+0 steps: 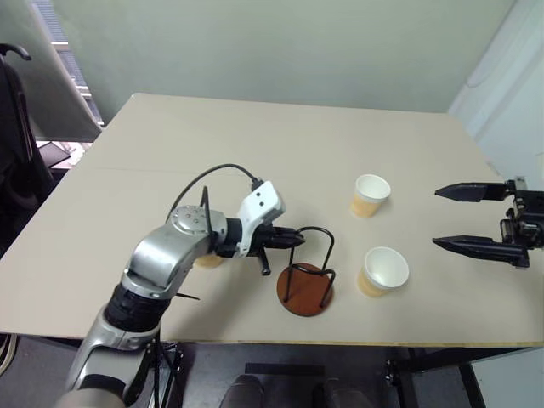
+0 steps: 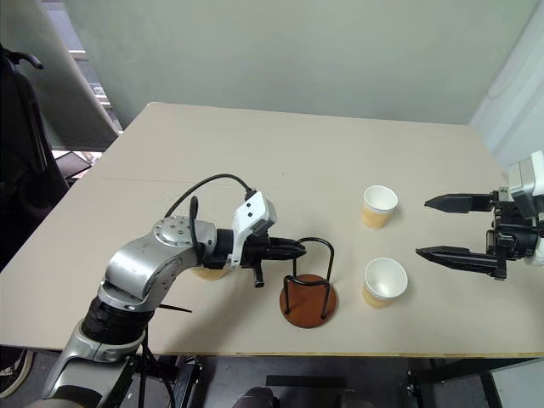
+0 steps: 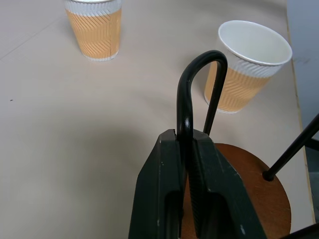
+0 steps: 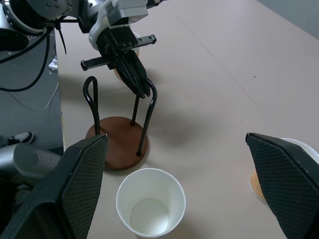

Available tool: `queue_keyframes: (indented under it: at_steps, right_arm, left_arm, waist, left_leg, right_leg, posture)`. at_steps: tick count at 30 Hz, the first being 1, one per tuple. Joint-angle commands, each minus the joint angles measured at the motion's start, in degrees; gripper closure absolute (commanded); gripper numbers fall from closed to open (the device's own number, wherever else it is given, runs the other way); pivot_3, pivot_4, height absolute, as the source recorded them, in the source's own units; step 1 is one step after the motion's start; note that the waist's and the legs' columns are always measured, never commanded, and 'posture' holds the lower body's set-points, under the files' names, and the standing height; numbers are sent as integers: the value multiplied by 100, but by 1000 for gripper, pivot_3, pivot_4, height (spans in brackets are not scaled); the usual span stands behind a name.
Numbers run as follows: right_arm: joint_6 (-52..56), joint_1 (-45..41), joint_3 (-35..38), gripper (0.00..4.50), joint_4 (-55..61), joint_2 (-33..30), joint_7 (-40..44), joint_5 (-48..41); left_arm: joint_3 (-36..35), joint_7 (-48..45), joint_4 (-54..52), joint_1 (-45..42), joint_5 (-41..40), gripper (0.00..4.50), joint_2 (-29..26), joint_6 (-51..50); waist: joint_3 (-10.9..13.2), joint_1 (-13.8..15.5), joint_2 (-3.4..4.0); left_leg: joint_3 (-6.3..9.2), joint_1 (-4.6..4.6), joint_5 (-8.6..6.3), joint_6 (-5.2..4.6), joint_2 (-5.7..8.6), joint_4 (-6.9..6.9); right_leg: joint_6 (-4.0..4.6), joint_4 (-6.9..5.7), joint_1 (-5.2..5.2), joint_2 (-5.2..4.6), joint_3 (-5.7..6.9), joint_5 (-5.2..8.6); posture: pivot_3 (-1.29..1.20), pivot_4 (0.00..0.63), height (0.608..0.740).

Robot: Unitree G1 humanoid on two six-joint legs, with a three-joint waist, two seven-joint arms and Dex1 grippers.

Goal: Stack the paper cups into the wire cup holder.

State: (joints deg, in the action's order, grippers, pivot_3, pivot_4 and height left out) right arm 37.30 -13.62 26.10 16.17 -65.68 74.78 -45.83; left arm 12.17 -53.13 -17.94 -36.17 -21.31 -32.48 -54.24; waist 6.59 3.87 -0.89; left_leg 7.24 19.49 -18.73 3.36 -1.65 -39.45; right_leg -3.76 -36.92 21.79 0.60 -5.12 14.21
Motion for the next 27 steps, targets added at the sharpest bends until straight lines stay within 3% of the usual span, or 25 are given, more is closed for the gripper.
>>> queue_keyframes:
  at_steps: [1,3,9,15,22,27]
  right_arm:
    - [-40,-60,104,0,92,8,-37,-76]
    - [-35,-47,109,0,101,16,-39,-75]
    - [-50,-67,54,0,83,34,-56,-54]
    - [-126,-32,-102,0,72,-49,89,62]
    - [-546,285,-808,0,645,-256,473,596]
    - [-858,324,-1767,0,1165,-296,221,1419]
  left_arm:
    - [144,139,-63,33,-7,3879,-51,-156]
    - [131,164,-62,32,-24,3344,-107,-187]
    - [23,273,-95,13,-20,1189,-273,-127]
    - [-452,-449,-317,101,-528,1189,-841,253]
    - [-1388,-1346,-68,42,-933,1189,-1700,1086]
    - [-2449,-2409,-224,922,-1519,1189,-2649,1307]
  waist:
    - [0,0,0]
    - [2,-9,-3]
    - [3,-10,-2]
    - [4,-11,-2]
    - [4,-23,0]
    - [5,-89,1]
  left_leg:
    - [-1,-8,0,0,0,6]
    - [-7,-19,0,0,1,20]
    - [-13,-15,1,3,-3,43]
    - [-12,10,1,6,-7,46]
    - [-7,19,0,6,-8,52]
    - [-1,38,0,6,-13,59]
  right_leg:
    - [2,0,-4,0,0,1]
    - [10,0,-6,0,-3,6]
    - [20,0,9,3,-4,12]
    - [21,1,38,5,-4,13]
    - [26,0,53,5,-4,16]
    - [30,-2,78,6,-3,18]
  posture:
    - [0,150,740]
    - [0,150,740]
    - [0,150,740]
    - [0,150,740]
    - [0,150,740]
    - [0,150,740]
